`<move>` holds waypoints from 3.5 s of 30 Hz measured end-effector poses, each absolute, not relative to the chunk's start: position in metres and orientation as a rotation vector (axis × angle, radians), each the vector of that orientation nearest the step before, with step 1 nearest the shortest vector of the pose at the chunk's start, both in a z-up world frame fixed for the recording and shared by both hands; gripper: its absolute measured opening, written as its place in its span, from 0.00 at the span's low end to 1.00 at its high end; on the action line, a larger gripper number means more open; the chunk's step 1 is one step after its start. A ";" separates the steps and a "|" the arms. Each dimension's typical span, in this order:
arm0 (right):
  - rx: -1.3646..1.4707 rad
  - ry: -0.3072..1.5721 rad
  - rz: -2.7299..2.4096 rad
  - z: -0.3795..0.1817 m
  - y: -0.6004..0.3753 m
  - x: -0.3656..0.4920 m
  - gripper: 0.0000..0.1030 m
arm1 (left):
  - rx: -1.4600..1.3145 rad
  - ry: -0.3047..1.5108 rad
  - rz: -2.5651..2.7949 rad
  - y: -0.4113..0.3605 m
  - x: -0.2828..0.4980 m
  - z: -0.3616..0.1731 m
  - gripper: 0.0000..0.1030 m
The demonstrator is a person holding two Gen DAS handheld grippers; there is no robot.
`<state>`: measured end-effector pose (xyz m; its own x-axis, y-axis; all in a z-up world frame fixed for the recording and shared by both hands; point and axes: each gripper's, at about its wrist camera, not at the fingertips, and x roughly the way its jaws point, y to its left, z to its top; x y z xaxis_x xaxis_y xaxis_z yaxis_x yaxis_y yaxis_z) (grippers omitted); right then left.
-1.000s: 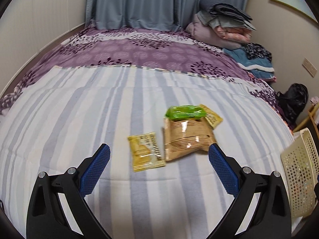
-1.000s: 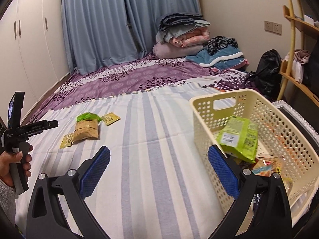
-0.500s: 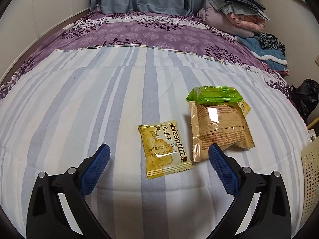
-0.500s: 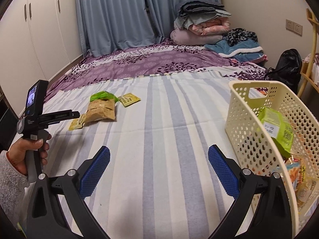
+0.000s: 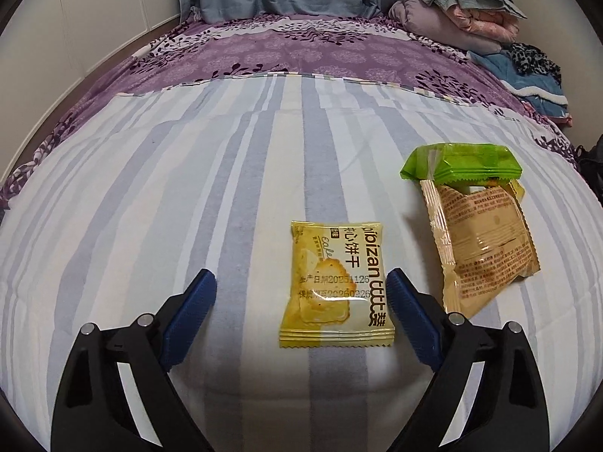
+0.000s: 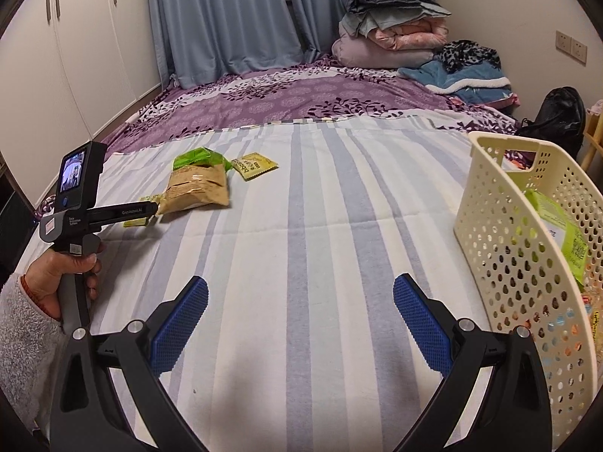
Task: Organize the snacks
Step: 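Grasp the yellow biscuit packet with the left tool, then grasp the tan bread bag with the right tool while the left holds the yellow packet, then carry the tan bag toward the basket with the right tool while left holds the packet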
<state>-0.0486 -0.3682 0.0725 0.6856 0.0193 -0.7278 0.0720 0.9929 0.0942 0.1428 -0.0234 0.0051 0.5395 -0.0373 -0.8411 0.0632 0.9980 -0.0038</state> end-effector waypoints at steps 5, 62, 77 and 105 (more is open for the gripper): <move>0.100 0.832 -0.010 0.066 -0.357 -0.041 0.95 | 0.026 0.982 -0.075 -0.021 0.144 0.008 0.72; -0.042 0.972 0.190 0.009 -0.231 0.155 0.72 | -0.226 0.880 -0.158 0.034 0.140 0.021 0.47; 0.025 0.962 0.130 0.022 -0.267 0.094 0.70 | -0.241 0.840 -0.200 0.028 0.131 0.034 0.47; 0.052 0.871 0.066 0.073 -0.299 0.016 0.63 | -0.221 0.778 -0.286 0.012 0.114 0.057 0.47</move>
